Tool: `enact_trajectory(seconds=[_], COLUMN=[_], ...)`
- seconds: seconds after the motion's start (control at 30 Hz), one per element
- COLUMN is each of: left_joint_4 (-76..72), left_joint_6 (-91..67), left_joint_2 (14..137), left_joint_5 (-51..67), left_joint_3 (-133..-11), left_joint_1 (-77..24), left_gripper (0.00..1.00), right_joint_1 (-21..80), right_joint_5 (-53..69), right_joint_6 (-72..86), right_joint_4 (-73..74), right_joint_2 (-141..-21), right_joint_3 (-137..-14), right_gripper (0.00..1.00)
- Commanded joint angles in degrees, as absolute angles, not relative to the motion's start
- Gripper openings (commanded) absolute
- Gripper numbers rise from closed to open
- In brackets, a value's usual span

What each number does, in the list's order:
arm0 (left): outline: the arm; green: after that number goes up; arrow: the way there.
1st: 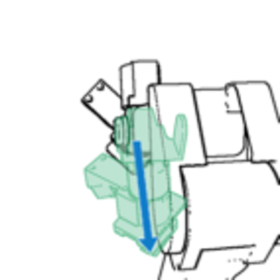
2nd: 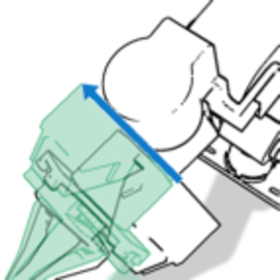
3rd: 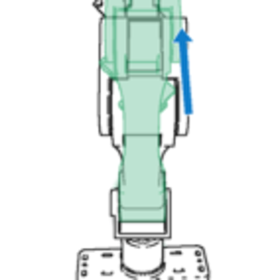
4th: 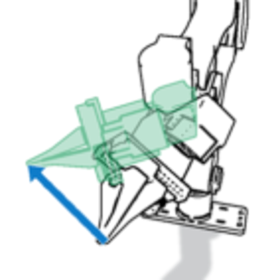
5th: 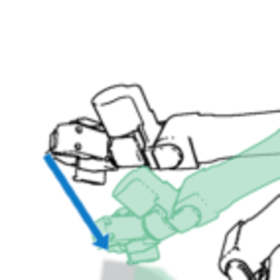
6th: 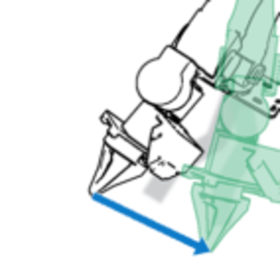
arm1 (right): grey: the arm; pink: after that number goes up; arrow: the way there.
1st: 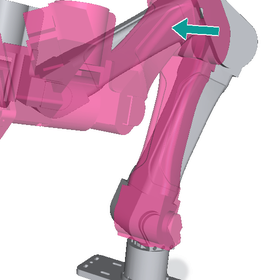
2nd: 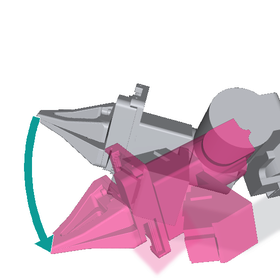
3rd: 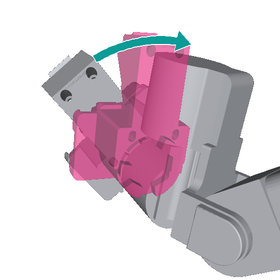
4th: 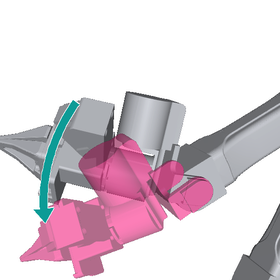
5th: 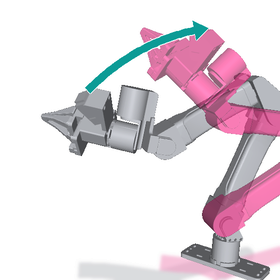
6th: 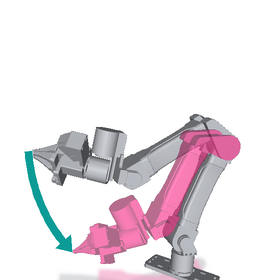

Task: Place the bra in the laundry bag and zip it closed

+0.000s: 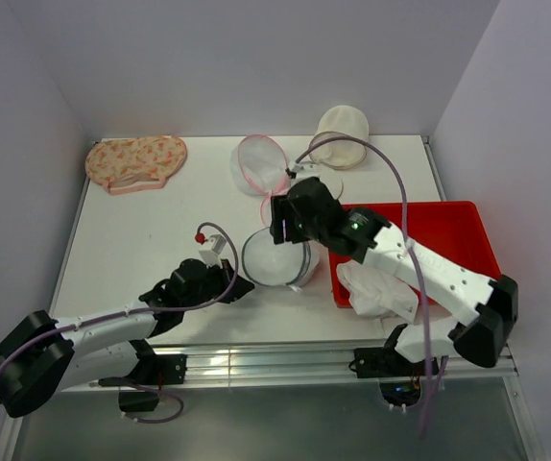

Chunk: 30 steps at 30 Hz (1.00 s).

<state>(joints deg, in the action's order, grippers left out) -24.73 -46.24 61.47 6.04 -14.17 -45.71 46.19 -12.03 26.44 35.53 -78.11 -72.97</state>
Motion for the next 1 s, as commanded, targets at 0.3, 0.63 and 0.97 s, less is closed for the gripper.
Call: enact_trajectory(seconds=[0.3,0.63,0.97], left_joint_4=[-14.8,-13.6,-14.9], left_joint_6=[-49.5,-51.9,-53.2], left_joint_2=[61.7,66.1,67.3], left_joint_5=[2.6,0.9,0.3], left_joint_3=[-22.8,-26.3,-27.4], left_joint_1=[-52.7,-59.4,-62.0], left_gripper=[0.0,0.0,0.0], right_joint_1=[63.0,64.5,64.5], right_joint_5=[-16.9,-19.3,-23.0], right_joint_6=[56.8,77.0,83.2], right_joint_4=[25.9,11.2,7.3], right_joint_2=[-55.0,-47.3,-44.9], right_joint_3=[-44.3,-27.9,-22.1], right_gripper=[0.68,0.68,0.64])
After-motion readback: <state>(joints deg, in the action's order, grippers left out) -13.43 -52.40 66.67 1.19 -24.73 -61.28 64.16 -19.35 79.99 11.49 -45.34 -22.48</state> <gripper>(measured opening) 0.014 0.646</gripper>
